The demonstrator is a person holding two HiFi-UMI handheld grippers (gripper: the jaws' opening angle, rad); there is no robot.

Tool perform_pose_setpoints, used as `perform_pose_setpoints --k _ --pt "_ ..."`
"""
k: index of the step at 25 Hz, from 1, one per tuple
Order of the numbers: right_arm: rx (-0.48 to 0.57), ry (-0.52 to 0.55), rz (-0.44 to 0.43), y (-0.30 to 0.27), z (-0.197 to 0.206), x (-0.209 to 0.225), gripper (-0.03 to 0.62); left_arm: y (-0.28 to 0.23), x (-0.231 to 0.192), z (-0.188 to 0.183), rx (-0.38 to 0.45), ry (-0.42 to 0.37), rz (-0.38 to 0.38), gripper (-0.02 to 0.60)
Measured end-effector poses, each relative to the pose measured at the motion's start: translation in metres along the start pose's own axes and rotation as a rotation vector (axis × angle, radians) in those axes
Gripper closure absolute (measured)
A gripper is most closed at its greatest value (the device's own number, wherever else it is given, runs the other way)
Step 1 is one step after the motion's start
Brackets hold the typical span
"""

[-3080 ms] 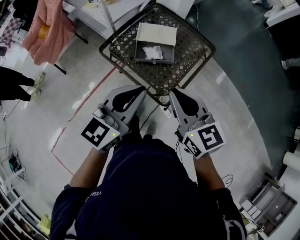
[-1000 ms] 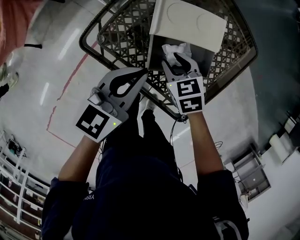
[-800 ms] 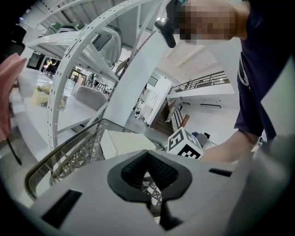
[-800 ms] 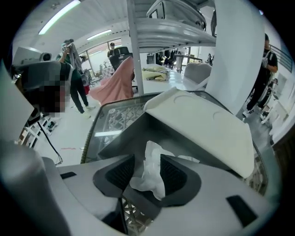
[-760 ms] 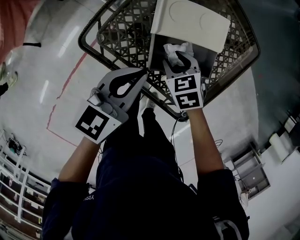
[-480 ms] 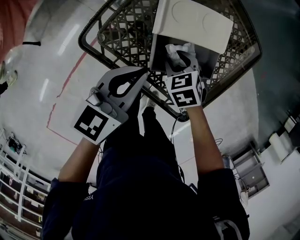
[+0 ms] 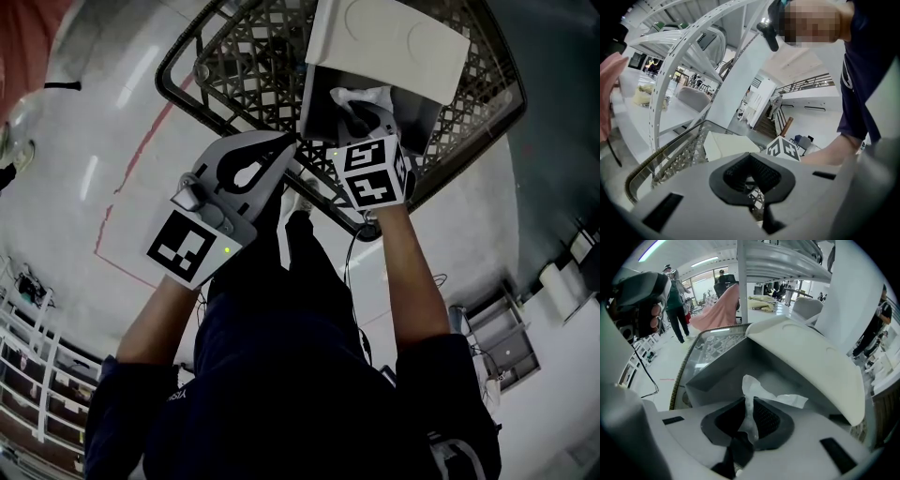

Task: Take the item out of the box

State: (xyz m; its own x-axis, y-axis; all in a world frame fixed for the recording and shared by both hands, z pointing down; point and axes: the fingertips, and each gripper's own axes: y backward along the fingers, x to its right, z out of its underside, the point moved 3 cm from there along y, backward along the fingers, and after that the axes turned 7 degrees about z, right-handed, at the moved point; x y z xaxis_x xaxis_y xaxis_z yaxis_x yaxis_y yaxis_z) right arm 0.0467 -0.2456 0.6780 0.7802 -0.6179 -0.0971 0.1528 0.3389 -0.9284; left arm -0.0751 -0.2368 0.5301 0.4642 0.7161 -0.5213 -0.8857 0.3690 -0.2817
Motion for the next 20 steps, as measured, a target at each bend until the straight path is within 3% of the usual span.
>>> perform_pose_setpoints --k 10,20 --pt "0.098 -0.064 0.019 0.036 -0.015 0.009 0.547 0.005 0.018 -0.016 0.017 -0.038 0.014 0.575" --pt "0.251 -0.082 0.078 0.130 -0.034 0.016 0.549 0.019 0.073 -0.055 0.064 -0.126 0.022 0.575"
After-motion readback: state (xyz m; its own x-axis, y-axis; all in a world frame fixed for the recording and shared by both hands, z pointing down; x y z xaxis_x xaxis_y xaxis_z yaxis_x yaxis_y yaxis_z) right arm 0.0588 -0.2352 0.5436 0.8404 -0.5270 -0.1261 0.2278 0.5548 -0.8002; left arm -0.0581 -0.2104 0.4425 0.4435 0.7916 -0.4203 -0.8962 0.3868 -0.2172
